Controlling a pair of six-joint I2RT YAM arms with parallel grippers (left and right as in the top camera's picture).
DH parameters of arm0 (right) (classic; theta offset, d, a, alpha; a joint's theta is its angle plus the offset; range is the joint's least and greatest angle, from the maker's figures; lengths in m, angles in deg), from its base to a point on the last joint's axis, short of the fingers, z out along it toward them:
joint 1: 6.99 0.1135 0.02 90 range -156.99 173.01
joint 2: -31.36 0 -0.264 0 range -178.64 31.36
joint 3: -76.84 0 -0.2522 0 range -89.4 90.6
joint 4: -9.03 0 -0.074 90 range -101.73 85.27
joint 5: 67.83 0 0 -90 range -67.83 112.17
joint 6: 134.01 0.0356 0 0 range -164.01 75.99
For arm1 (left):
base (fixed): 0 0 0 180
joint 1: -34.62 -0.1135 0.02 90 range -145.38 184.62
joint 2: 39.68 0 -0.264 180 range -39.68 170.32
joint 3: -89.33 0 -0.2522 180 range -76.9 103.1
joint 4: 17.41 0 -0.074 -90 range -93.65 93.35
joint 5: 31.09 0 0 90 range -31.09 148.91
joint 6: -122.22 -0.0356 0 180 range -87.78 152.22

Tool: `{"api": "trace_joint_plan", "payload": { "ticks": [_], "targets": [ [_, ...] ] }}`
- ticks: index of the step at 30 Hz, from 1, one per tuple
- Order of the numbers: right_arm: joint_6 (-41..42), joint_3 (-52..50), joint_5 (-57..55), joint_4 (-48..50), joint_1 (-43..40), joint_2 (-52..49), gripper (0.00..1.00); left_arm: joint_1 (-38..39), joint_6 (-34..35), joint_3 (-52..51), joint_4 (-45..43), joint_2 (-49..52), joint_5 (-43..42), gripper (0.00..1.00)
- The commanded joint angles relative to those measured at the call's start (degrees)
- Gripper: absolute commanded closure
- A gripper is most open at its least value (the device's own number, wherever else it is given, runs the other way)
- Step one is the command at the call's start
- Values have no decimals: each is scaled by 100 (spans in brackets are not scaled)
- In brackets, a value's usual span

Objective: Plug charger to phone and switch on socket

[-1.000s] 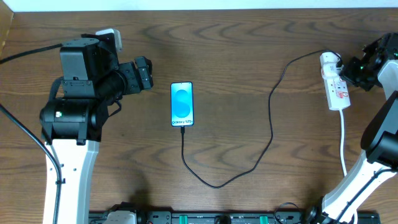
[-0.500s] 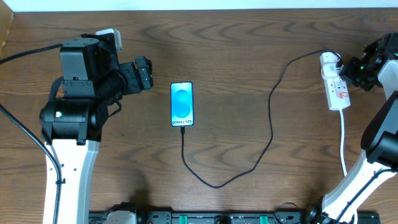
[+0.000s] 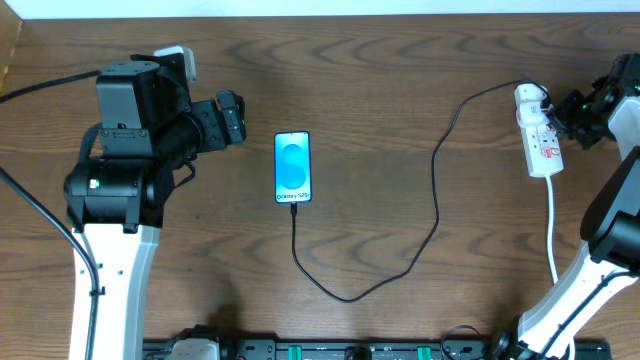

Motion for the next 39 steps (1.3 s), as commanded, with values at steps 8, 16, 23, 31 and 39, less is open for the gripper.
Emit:
{"api": "trace_joint_plan", "payload": {
  "ticks": [8,16,23,31,39],
  "targets": [
    [726,-330,2061,-227,566,-304,99,-20,33,26,17,-9,57,7],
    [774,-330,2164,-236,584,-304,99,-20,33,26,20,-9,57,7],
    [487,-334,2146,-400,688,-304,99,-20,33,26,20,-9,57,7],
    [404,-334,1886,-487,715,-304,99,-20,33,26,20,-9,57,7],
    [455,-332,1425,-120,516,-267,99,-20,33,26,20,-9,57,7]
  ]
}}
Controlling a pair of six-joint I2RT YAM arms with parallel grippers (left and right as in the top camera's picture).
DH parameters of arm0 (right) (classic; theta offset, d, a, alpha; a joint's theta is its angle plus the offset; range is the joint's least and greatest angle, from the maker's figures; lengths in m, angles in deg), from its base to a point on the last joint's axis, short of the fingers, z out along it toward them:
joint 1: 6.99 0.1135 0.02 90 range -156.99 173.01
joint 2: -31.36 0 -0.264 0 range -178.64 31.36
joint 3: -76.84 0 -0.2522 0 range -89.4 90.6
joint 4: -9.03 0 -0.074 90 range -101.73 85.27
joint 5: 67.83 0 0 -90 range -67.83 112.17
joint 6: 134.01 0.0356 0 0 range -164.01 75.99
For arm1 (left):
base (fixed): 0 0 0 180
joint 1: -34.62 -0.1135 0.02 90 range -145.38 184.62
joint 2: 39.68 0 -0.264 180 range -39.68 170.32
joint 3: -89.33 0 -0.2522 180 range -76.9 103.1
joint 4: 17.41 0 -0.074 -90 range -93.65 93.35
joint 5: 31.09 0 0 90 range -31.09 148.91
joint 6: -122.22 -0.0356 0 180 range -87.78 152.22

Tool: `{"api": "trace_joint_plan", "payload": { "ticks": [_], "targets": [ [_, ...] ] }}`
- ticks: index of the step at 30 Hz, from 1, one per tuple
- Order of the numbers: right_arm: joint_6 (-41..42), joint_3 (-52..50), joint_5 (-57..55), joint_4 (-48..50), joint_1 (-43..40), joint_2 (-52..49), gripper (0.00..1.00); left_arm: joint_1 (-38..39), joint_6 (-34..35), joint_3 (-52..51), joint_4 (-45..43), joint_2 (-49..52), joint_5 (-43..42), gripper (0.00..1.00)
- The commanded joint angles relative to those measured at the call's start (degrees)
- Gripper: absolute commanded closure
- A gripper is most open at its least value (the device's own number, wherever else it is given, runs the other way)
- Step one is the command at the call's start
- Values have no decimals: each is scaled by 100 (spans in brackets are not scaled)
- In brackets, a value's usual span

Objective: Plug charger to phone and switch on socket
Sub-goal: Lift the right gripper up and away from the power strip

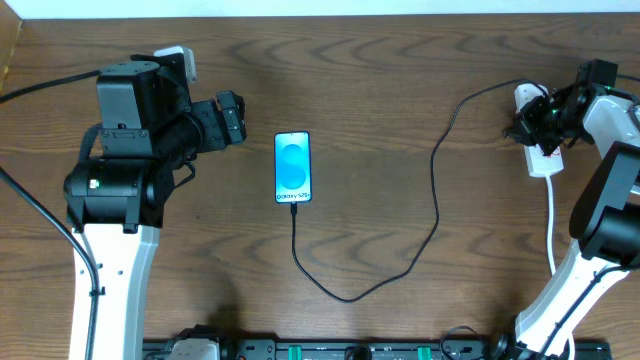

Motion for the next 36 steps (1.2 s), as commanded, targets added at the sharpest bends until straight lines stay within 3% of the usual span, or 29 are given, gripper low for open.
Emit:
{"api": "trace_joint_plan", "payload": {
  "ticks": [1,7,17,23,26,28,29,30,31,32,36],
  "targets": [
    [-151,-57,68,354,33,-201,99,-20,35,26,17,-11,57,7],
    [-249,-57,-90,374,-398,291,99,-20,35,26,17,-11,57,7],
    [-1307,-57,-42,-273,-1335,2594,99,-20,33,26,17,-11,57,7],
    [-2769,-57,695,-1185,-774,3952,97,-20,35,26,17,-11,57,7],
    [-3827,-57,957,-1853,149,4673,91,-20,33,26,17,-11,57,7],
    [-4218,-57,807,-2133,632,4913,79,-20,35,26,17,-11,57,7],
    [-4271,-57,584,-2267,881,5025,66,-20,33,26,17,-11,57,7],
    [-4269,-57,334,-2367,1071,5112,59,-20,33,26,17,-11,57,7],
    [-4229,-57,85,-2511,1292,5209,18,-20,35,26,17,-11,57,7],
    [-4229,-57,-31,-2621,1443,5276,1,-20,33,26,17,-11,57,7],
    [-4229,-57,-116,-2894,1843,5416,1,-20,33,26,17,-11,57,7]
  ]
}}
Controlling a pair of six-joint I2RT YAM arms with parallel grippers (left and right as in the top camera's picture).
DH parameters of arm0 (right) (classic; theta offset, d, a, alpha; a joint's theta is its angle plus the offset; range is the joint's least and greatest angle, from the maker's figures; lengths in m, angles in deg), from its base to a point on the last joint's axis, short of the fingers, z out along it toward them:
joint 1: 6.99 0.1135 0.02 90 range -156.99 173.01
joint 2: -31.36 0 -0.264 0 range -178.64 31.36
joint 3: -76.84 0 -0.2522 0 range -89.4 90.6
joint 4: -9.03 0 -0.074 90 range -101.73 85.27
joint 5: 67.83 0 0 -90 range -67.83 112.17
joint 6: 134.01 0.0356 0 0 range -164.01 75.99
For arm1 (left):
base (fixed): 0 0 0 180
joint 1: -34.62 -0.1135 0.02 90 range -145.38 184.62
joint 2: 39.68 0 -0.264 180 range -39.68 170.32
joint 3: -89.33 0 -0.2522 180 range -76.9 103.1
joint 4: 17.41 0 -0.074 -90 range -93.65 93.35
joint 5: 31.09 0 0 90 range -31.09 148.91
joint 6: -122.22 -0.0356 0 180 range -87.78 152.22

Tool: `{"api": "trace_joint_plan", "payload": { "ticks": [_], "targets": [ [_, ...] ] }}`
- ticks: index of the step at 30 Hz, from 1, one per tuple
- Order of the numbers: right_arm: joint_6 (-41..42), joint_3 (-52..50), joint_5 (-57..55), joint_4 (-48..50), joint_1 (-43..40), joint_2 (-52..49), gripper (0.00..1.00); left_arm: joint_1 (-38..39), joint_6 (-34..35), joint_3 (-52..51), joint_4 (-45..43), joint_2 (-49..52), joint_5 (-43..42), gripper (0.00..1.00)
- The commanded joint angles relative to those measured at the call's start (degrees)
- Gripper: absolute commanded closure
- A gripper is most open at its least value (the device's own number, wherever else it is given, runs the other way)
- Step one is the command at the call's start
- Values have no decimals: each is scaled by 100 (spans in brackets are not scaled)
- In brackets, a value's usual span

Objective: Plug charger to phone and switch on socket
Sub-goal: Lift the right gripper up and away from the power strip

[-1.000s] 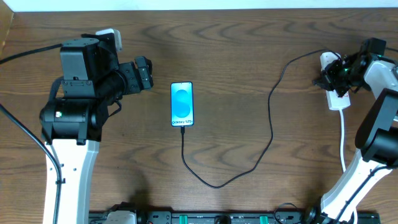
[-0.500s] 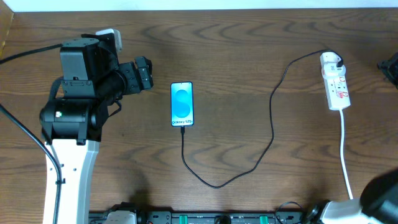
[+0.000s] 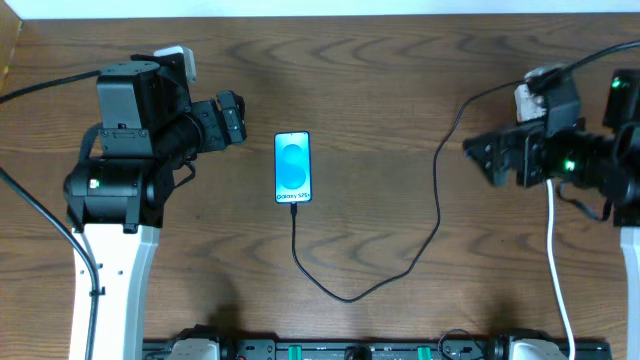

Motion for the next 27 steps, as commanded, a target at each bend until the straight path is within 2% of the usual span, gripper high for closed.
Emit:
{"api": "trace_joint_plan", "payload": {
  "ticks": [1,23,27],
  "targets": [
    [-232,37,-282,-98,240,50,1,-17,33,26,20,-9,50,7],
    [-302,35,-831,-256,243,24,1,-20,35,26,20,-9,50,7],
    [-892,-162,-973,96,240,286,1,-17,33,26,20,-9,50,7]
  ]
}}
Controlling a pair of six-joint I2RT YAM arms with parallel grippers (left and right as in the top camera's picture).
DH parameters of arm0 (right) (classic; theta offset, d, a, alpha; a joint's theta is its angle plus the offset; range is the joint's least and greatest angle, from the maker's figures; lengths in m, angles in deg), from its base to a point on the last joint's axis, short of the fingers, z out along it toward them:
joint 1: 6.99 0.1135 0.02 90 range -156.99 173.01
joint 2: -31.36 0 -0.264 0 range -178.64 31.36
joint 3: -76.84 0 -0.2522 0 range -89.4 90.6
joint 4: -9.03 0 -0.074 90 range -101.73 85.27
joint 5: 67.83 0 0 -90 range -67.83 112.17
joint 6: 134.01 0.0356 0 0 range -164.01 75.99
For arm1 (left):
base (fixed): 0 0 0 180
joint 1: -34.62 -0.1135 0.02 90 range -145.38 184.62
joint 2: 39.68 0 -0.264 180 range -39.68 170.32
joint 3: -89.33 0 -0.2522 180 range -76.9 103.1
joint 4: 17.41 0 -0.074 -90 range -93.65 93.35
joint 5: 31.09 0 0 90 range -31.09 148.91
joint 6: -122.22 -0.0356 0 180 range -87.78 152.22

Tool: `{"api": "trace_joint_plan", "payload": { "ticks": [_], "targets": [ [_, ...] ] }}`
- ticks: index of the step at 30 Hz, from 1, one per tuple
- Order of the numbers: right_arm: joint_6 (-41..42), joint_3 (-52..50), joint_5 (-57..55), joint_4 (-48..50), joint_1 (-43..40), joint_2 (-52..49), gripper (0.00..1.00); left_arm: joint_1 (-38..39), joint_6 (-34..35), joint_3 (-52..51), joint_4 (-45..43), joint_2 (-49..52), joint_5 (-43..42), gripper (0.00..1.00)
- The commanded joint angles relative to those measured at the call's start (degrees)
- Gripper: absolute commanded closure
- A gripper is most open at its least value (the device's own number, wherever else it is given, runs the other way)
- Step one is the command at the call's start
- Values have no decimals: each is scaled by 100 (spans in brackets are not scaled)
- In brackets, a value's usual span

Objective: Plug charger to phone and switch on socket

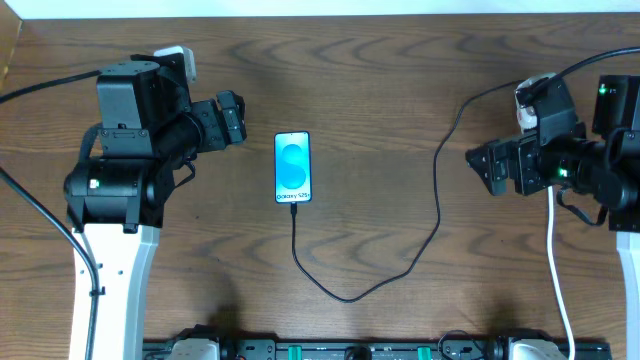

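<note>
The phone [293,167] lies flat at the table's middle, its screen lit blue. A black charger cable [345,297] is plugged into its near end, loops forward, then runs up to the white power strip [528,92] at the right. Only the strip's far end shows; my right arm covers the remainder. My right gripper [479,166] points left, just left of the strip, shut and holding nothing. My left gripper [238,119] hangs shut left of the phone, apart from it.
The strip's white mains cord [556,262] runs toward the table's front edge at the right. My left arm's base and body [118,170] fill the left side. A black rail [350,350] lines the front edge.
My right arm has shifted only slightly, its gripper still pointing left beside the strip. The phone, the cable and my left arm are unchanged.
My right gripper first sat at the power strip, reaching in from the right edge. Then it was down on the strip's far part. After that the arm lay across the strip with the gripper pointing left, as now. The phone stayed plugged in and lit throughout.
</note>
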Motion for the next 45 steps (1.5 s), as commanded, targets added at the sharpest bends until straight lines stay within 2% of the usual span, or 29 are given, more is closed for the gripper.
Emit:
{"api": "trace_joint_plan", "payload": {
  "ticks": [1,7,10,11,16,23,36,45],
  "targets": [
    [-684,-308,-179,463,48,382,1,-20,33,26,17,-9,55,7],
    [-680,-1985,-815,1534,48,1727,1,-20,33,26,17,-9,55,7],
    [-140,-3051,-1346,2465,48,2645,1,-20,35,26,17,-9,55,7],
    [4,-3733,-1469,3134,48,3222,1,-20,33,26,17,-9,55,7],
    [299,-5357,-1716,4706,-48,4610,1,-20,33,26,17,-9,55,7],
    [304,-7145,-1705,6225,-61,5770,1,-20,33,26,17,-9,55,7],
    [737,-8828,-1635,6933,7,6782,1,-20,33,26,17,-9,55,7],
    [787,-8811,-1694,6837,2,7047,1,-20,33,26,17,-9,55,7]
  ]
}}
